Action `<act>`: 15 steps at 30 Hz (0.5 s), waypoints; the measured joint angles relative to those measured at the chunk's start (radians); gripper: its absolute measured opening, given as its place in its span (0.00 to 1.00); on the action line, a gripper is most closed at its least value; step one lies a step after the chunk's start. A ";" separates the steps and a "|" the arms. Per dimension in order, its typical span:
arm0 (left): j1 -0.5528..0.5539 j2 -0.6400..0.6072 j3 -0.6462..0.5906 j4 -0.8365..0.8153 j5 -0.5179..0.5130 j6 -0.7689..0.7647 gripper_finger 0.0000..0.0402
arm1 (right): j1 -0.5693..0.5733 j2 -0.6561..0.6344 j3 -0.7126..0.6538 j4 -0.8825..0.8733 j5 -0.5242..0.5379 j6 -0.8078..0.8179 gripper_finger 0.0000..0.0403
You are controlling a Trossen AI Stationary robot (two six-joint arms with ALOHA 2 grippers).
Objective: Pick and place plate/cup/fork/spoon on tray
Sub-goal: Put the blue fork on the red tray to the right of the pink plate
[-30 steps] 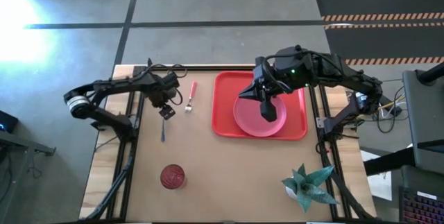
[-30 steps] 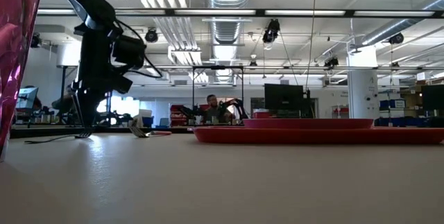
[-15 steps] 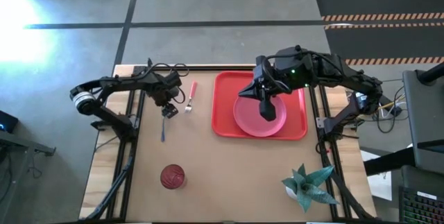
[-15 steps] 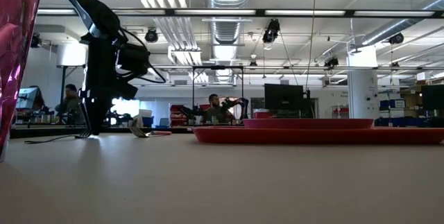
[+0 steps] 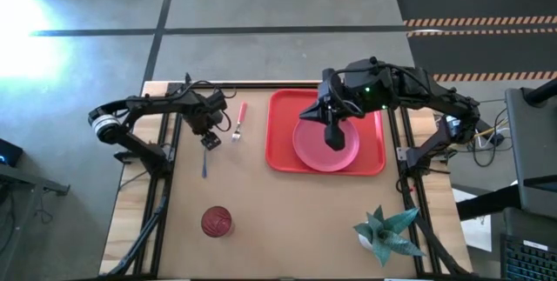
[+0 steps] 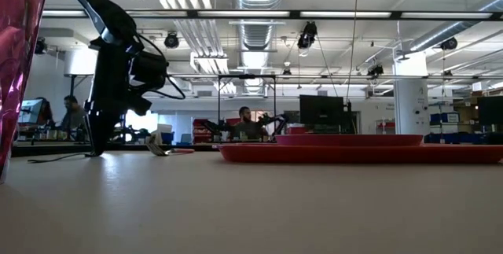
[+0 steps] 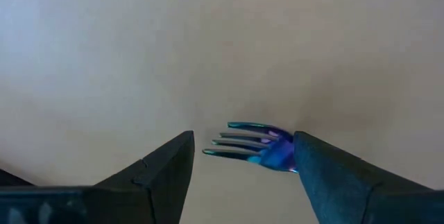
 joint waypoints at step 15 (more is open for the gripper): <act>0.000 0.006 -0.013 0.051 0.001 -0.023 0.13 | 0.000 0.000 0.000 0.005 0.015 -0.004 0.02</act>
